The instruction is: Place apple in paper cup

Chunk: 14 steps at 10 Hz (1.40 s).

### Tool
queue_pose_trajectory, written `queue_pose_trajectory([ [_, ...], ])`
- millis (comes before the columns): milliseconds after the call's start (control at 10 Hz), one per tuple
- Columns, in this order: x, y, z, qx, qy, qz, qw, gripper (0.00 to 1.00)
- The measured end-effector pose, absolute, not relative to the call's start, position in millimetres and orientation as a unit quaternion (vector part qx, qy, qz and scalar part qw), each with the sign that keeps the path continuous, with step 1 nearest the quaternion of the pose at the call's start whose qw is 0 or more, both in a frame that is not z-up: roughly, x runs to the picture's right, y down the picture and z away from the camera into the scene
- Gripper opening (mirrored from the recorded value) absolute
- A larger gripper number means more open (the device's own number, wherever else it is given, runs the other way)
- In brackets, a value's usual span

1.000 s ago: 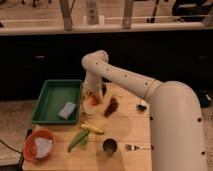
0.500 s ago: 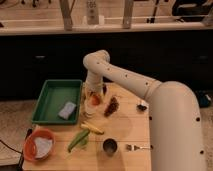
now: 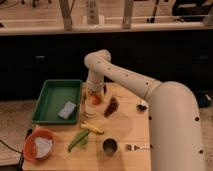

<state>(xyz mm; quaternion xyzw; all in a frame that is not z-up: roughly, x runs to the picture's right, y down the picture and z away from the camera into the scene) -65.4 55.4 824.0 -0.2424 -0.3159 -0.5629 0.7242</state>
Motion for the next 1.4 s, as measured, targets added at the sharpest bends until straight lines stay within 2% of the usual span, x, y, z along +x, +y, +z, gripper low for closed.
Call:
queue_pose_trajectory([
  [200,-66.7,56.3,821.1,-0.241,-0.318,-0.565,0.722,0.74],
  [300,-67.2,56.2,820.6,-0.239,-0.319,-0.566,0.722,0.78],
  [1400,-74.9,48.8,814.9,-0.221,-0.317,-0.577,0.72,0.8],
])
